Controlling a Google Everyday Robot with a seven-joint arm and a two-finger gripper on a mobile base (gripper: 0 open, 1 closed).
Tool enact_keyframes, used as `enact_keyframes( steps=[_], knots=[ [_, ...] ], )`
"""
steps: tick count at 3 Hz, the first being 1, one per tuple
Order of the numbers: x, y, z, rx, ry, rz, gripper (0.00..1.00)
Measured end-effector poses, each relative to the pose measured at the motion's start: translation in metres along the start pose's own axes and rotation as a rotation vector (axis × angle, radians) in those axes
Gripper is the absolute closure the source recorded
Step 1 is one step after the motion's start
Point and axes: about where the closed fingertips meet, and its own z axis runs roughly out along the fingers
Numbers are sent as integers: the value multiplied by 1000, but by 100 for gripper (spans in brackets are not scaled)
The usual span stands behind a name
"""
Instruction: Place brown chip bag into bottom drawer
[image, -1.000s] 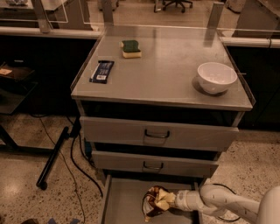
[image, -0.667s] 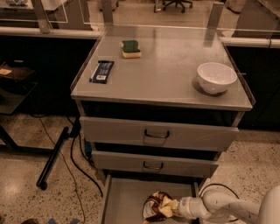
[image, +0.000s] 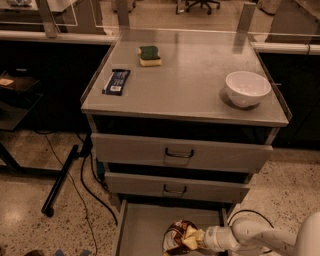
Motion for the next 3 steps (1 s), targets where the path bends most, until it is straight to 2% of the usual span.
enact_keyframes(
  steps=[2, 3],
  knots=[
    [0, 0, 0, 0, 0, 0, 14],
    [0, 0, 0, 0, 0, 0, 0]
  ],
)
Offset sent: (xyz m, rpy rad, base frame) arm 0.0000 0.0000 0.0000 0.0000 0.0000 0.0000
